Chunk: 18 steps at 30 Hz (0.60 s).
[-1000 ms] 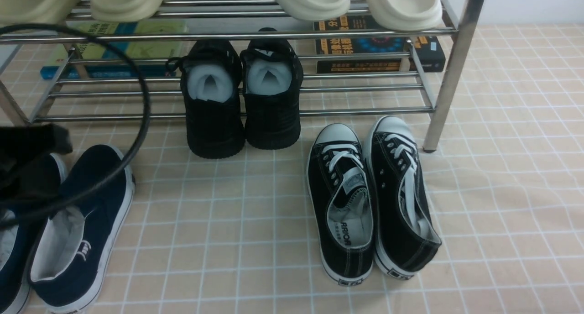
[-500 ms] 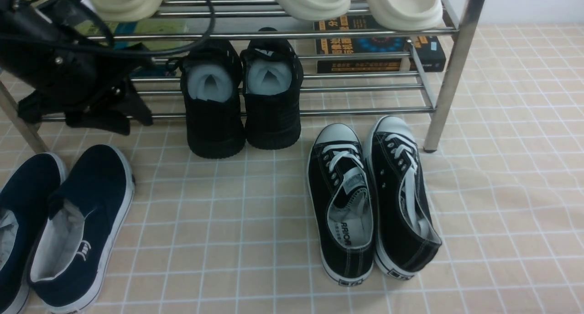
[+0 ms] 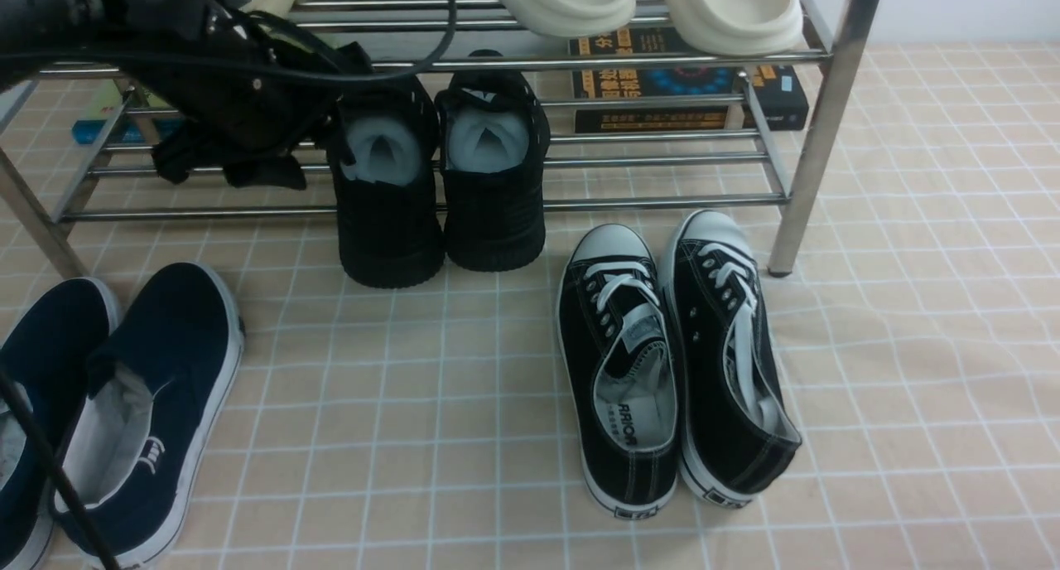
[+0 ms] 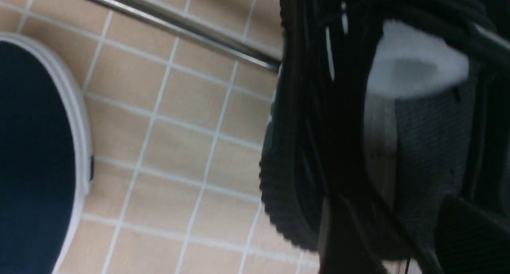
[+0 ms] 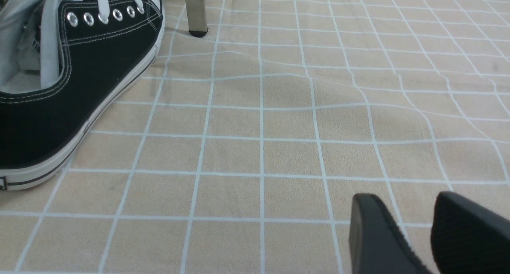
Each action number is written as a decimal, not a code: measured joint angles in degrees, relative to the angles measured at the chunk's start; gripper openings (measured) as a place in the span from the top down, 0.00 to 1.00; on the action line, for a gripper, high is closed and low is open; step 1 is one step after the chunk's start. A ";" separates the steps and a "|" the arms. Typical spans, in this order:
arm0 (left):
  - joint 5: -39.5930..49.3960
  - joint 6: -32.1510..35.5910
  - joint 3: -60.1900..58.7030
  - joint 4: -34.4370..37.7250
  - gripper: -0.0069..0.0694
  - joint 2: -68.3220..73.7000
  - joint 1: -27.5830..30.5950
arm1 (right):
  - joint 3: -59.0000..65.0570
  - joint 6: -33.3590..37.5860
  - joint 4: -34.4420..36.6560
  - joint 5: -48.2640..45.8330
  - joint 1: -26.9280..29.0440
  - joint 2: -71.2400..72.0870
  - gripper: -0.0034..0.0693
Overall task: Take the shoes off the shelf from the light coffee tablecloth by hand.
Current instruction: 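Grasp a shoe standing on the lower shelf of the shoe rack with the left gripper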
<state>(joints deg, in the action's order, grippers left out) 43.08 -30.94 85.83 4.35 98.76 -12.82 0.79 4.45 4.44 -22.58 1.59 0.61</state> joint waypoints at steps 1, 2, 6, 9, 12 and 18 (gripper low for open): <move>-0.72 -0.22 0.00 -0.10 0.44 0.52 0.00 | 0.00 0.00 0.00 0.00 0.00 0.00 0.62; -1.40 -0.35 0.00 -0.20 0.44 1.04 0.00 | 0.00 0.00 0.06 0.00 0.00 0.00 0.62; -3.35 -0.42 0.00 -0.24 0.44 3.43 -0.06 | 0.00 0.00 0.06 0.00 0.00 0.00 0.62; -4.11 -0.55 0.00 -0.24 0.44 4.63 -0.06 | 0.00 0.00 0.06 0.00 0.00 0.00 0.62; -6.14 -0.55 0.00 -0.24 0.44 5.99 -0.06 | 0.00 0.00 0.06 0.00 0.00 0.00 0.62; -7.76 -0.99 0.00 -0.24 0.49 7.31 -0.06 | 0.00 0.00 0.06 0.00 0.00 0.00 0.62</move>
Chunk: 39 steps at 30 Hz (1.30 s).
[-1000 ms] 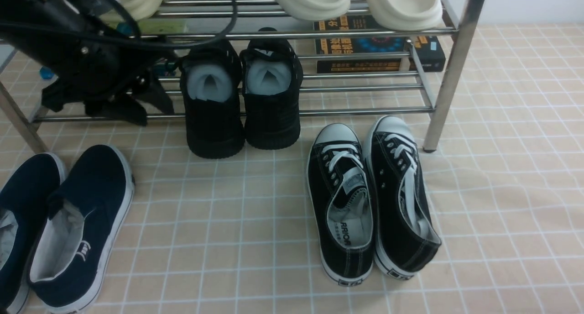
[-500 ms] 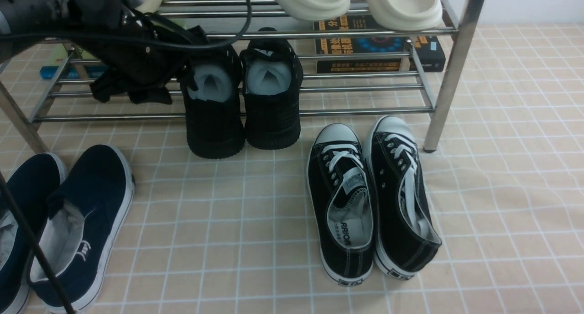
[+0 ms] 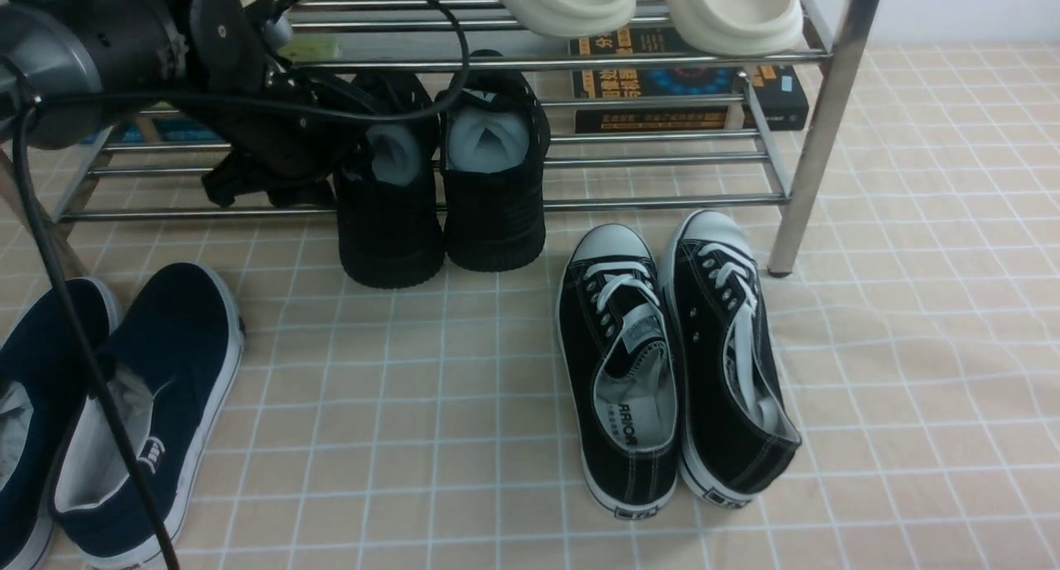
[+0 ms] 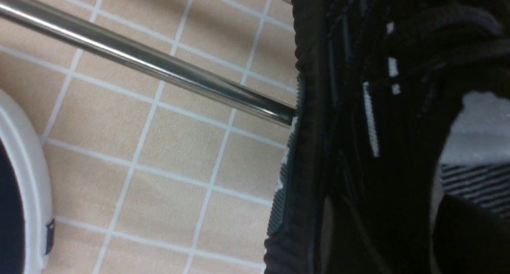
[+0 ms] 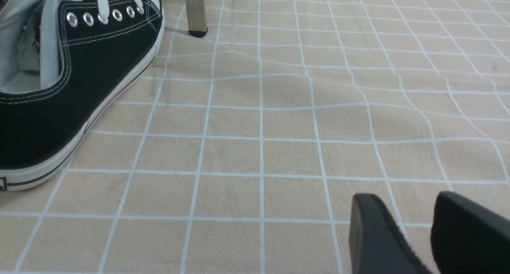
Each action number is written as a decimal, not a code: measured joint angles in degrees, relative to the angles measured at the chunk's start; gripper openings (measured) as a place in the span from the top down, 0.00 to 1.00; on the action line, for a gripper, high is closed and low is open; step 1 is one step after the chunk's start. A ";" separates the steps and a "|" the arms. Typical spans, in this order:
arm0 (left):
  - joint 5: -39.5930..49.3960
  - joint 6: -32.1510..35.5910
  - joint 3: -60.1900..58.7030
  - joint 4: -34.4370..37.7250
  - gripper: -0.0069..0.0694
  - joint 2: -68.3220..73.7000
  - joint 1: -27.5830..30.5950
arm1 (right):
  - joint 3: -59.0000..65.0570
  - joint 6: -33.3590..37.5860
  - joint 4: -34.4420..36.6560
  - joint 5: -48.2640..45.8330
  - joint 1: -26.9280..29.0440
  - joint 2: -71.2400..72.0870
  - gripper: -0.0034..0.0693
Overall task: Take the shoes off the shelf from the light coffee tablecloth by hand.
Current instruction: 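Grasp a shoe standing on the lower shelf of the shoe rack with the left gripper, then set the held shoe down on the floor in front of the rack with the left gripper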
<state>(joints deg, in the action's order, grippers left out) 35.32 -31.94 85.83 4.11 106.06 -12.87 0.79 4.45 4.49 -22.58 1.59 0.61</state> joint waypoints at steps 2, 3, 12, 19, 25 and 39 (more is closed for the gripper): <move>0.13 -0.46 0.00 -0.02 0.61 0.59 0.00 | 0.00 0.00 0.00 0.00 0.00 0.00 0.62; 0.30 -0.55 0.00 -0.13 0.69 0.64 0.00 | 0.00 0.00 0.00 0.00 0.00 0.00 0.62; 5.74 -0.61 0.00 -0.44 0.90 -3.64 0.00 | 0.00 0.00 0.00 0.00 0.00 0.00 0.62; 16.93 1.37 0.00 -0.78 0.90 -16.68 0.00 | 0.00 0.00 0.00 0.00 0.00 0.00 0.62; 25.04 4.22 -2.97 -0.90 0.89 -26.35 0.00 | 0.00 0.00 0.00 0.00 0.00 0.00 0.62; 8.62 3.63 -32.72 0.75 0.89 -37.30 0.00 | 0.00 -0.02 0.00 0.00 0.00 0.00 0.62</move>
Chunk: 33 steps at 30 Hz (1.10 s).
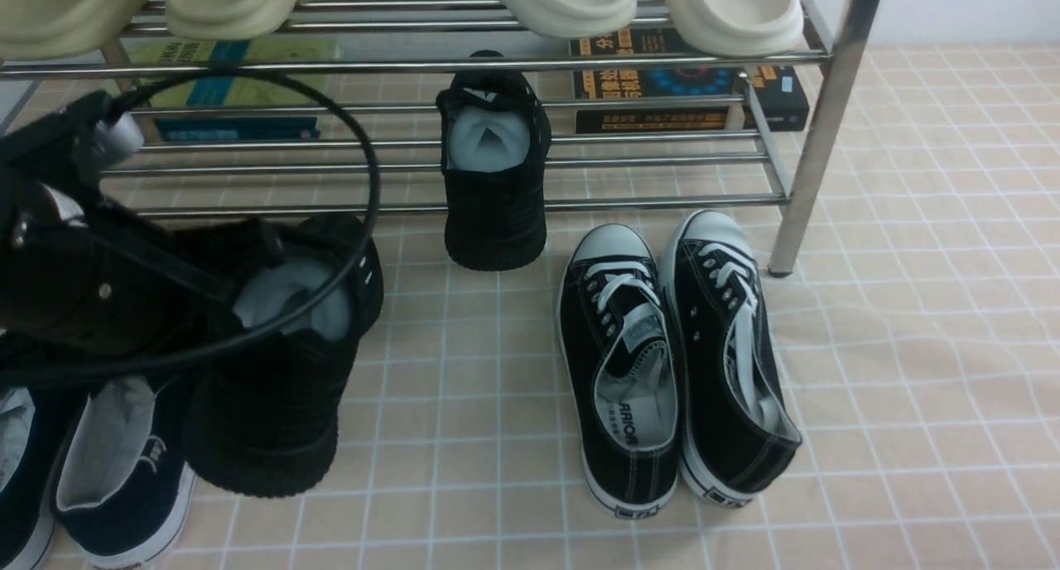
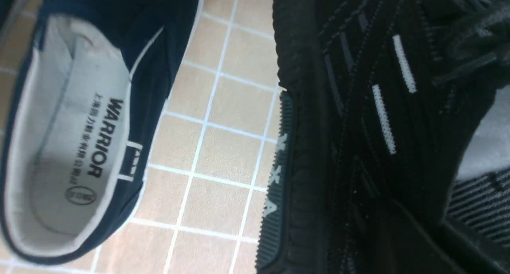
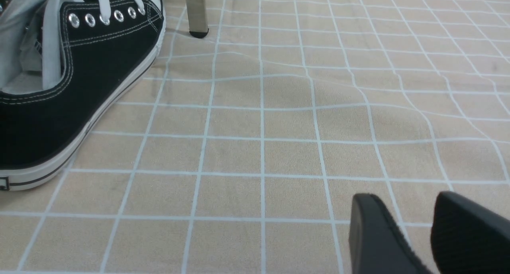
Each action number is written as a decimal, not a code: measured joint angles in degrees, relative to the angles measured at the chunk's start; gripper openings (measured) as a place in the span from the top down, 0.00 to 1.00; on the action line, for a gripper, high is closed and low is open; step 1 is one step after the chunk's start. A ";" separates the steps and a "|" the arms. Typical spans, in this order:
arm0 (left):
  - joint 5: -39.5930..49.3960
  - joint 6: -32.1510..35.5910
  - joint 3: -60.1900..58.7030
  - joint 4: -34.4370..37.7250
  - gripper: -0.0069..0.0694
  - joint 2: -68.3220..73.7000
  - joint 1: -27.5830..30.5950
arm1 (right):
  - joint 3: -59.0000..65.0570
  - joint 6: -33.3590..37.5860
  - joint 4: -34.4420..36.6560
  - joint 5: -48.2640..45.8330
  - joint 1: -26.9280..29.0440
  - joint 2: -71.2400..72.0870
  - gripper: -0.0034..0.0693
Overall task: Take the shoes off the shelf from the light coffee tablecloth by hand.
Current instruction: 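Set the held shoe down on the floor in front of the rack with the left gripper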
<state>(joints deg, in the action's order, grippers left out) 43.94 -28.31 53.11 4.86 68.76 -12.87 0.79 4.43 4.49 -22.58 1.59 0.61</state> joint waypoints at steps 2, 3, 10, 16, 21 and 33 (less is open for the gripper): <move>-3.59 -0.13 -3.18 0.28 0.89 0.01 0.00 | 0.00 0.00 0.00 0.00 0.00 0.00 0.62; -5.31 -0.13 -4.45 0.41 0.89 0.01 0.00 | 0.00 0.00 0.00 0.00 0.00 0.00 0.62; -15.72 -0.17 -11.08 0.47 0.89 -0.06 0.00 | 0.00 0.00 0.00 0.00 0.00 0.00 0.62; -22.11 -0.17 -16.29 0.58 0.89 -0.06 0.00 | 0.00 0.00 0.00 0.00 0.00 0.00 0.62; -24.23 -0.17 -18.51 0.63 0.89 -0.06 0.00 | 0.00 0.00 0.00 0.00 0.00 0.00 0.62; -27.89 -0.17 -18.68 0.85 0.88 -0.06 0.00 | 0.00 0.00 0.00 0.00 0.00 0.00 0.62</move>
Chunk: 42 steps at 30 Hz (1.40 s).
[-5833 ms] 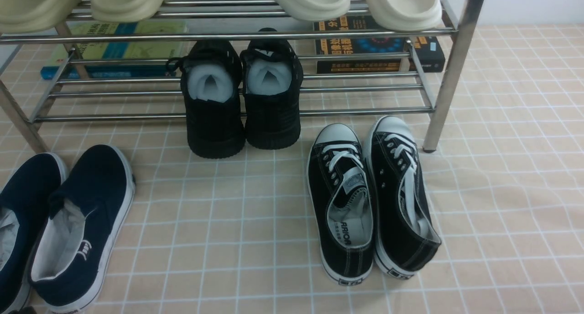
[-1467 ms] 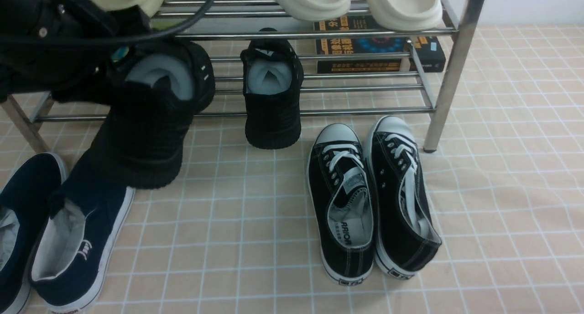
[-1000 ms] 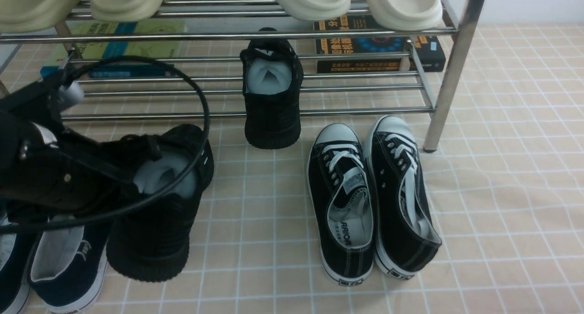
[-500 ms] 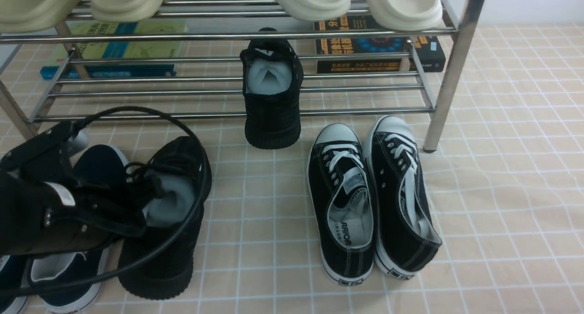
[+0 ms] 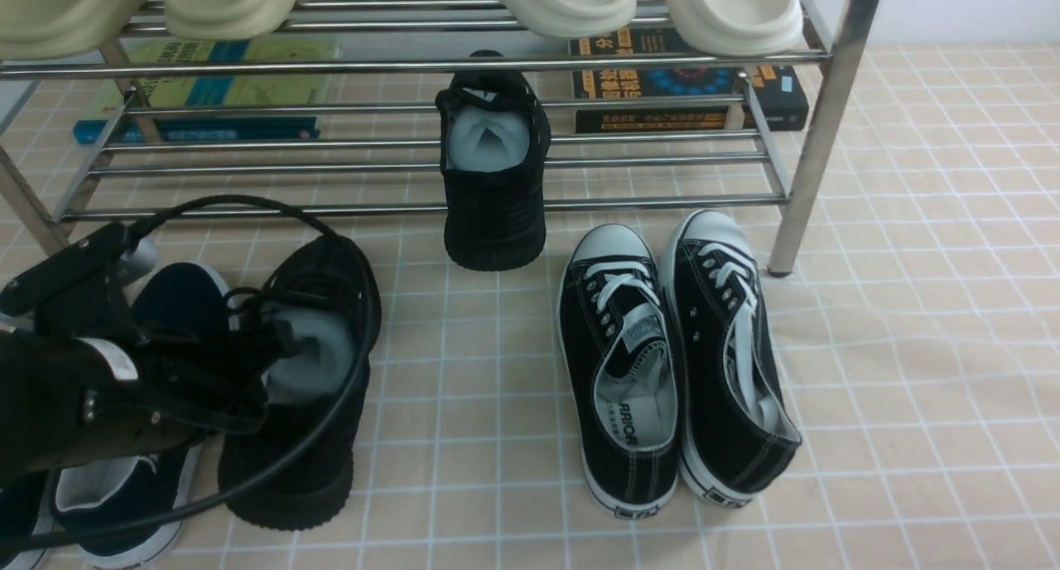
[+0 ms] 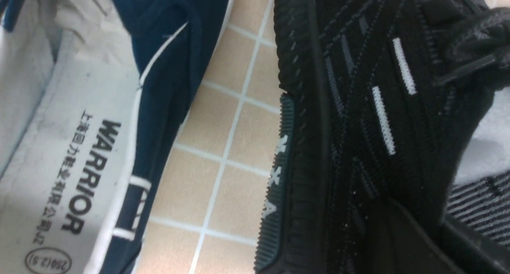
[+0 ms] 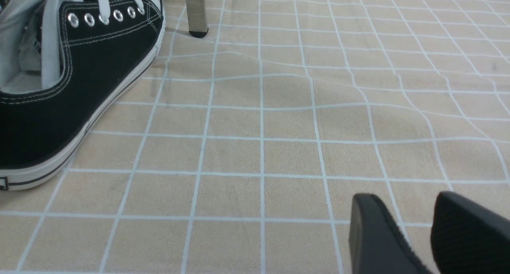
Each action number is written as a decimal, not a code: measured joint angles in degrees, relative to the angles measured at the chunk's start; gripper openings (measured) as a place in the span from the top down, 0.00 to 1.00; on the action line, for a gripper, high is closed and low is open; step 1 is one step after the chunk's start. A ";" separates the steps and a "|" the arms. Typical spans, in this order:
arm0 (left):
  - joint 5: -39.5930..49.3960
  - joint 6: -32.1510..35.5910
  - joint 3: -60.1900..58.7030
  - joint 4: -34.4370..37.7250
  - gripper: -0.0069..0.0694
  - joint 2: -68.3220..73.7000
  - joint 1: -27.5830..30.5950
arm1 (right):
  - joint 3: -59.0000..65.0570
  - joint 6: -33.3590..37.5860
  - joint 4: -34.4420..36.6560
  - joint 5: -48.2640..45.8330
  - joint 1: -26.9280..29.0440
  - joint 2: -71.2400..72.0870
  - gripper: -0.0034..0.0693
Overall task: Take the shoes off the shelf from the light coffee tablecloth by hand.
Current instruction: 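Set the held shoe down on the floor in front of the rack with the left gripper, then reach toward the shoe rack and grasp a shoe on it with the right gripper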
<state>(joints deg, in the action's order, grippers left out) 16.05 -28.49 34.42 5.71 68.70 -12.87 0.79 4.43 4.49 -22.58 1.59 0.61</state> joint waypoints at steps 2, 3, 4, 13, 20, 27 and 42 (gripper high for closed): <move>-0.22 0.00 0.00 0.00 0.88 0.00 0.00 | 0.00 0.00 0.00 0.00 0.00 0.00 0.62; -0.41 0.00 0.00 0.00 0.88 0.11 0.00 | 0.00 0.00 0.00 0.00 0.00 0.00 0.62; -0.63 0.00 0.00 0.00 0.87 0.25 0.00 | 0.00 0.00 -0.06 0.00 0.00 0.00 0.62; -2.55 0.06 0.00 -0.56 0.79 5.84 0.00 | 0.00 0.00 -0.01 0.00 0.00 0.00 0.62; 0.69 0.18 0.48 -2.85 0.50 3.99 0.00 | 0.00 0.00 -0.01 0.00 0.00 0.00 0.62; 16.83 0.18 7.92 -5.11 0.42 -4.02 0.00 | 0.00 0.00 -1.83 0.00 0.00 0.00 0.62; 28.77 0.18 12.74 -10.82 0.91 -18.58 0.00 | 0.30 -5.83 -0.85 2.67 0.00 0.00 0.62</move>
<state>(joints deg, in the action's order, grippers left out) 44.82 -28.31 47.17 -5.11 50.13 -12.87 1.10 -1.41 3.65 -19.91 1.59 0.61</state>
